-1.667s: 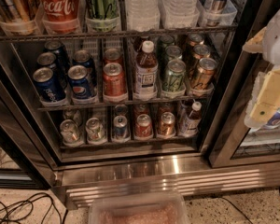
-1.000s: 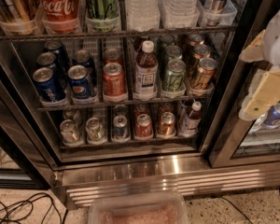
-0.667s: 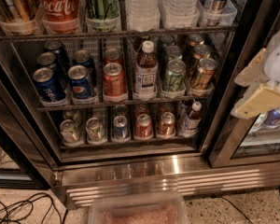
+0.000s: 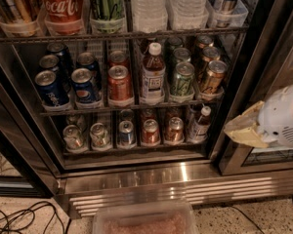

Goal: Pick green can from middle shelf of fridge

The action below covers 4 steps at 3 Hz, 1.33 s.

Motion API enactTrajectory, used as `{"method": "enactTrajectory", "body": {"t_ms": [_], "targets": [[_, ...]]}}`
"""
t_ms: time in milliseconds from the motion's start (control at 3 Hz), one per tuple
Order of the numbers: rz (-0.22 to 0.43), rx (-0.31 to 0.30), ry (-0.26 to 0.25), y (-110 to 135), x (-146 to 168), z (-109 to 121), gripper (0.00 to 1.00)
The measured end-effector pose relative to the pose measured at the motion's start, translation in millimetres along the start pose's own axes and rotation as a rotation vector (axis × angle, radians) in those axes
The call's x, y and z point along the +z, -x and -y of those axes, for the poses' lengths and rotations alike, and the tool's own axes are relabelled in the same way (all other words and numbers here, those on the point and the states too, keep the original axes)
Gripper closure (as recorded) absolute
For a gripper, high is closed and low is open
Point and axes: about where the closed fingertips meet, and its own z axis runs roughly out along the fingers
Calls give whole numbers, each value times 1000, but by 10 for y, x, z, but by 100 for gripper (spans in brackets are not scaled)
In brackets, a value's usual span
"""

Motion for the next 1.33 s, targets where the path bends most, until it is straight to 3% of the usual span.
{"method": "enactTrajectory", "body": {"t_ms": [333, 667, 1000, 1333], "targets": [[183, 91, -12, -110, 376, 142, 100], [406, 133, -9, -4, 647, 314, 100], [495, 124, 31, 144, 742, 243, 100], [500, 123, -2, 151, 760, 231, 100]]}}
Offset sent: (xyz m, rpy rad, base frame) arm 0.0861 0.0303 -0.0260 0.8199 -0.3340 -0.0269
